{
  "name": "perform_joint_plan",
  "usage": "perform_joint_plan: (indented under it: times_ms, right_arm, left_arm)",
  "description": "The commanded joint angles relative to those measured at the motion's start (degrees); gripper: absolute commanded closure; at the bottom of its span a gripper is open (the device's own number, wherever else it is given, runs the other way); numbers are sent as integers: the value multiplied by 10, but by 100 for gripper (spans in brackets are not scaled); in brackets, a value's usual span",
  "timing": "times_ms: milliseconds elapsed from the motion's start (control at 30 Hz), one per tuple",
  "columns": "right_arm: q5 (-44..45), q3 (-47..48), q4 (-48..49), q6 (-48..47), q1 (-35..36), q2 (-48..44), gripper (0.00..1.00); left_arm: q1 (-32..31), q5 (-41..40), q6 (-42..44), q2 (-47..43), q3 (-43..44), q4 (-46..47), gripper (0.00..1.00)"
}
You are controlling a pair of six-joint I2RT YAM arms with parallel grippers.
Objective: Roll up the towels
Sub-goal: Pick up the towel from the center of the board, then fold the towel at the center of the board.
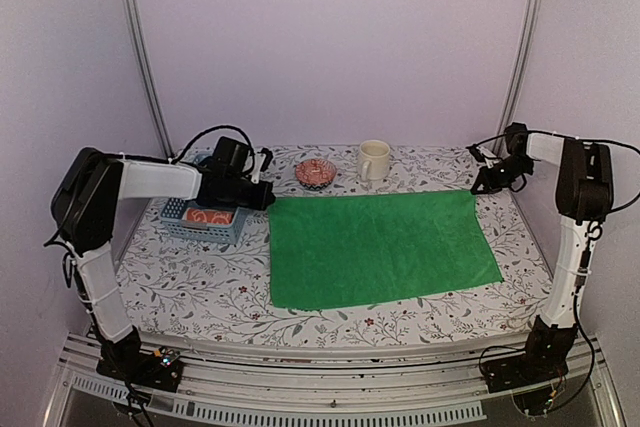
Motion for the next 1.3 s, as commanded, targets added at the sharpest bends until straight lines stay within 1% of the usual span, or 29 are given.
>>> perform_joint_plan:
  times_ms: [0, 100, 333, 467, 667, 900, 1033, 1133, 1267]
  right_arm:
    - [-29, -53, 25, -8, -17, -51, 98]
    - [-33, -94, 41, -15, -20, -84, 98]
    - [-52, -151, 45, -38, -34, -139, 97]
    - [-60, -190, 45, -63, -34, -177, 98]
    - [-44, -237, 43, -88, -37, -201, 98]
    - [-34, -273, 43, -94, -51, -225, 98]
    - [-31, -282, 43, -89, -66, -236, 97]
    - [-39, -283, 40, -85, -80, -244, 98]
    - [-54, -318, 34, -99, -83, -261, 98]
  left_arm:
    - [5, 17, 5, -52, -31, 26, 100]
    - [4, 32, 6, -64, -46, 25, 100]
    - [4, 45, 10, -101, -83, 18, 100]
    - [3, 89, 19, -117, -97, 15, 100]
    - [2, 120, 39, -129, -115, 1, 100]
    - [0, 160, 65, -130, -128, -32, 100]
    - [-3, 164, 81, -133, -137, -51, 100]
    - [-15, 162, 112, -147, -149, -55, 100]
    - [-34, 141, 152, -170, -164, -56, 100]
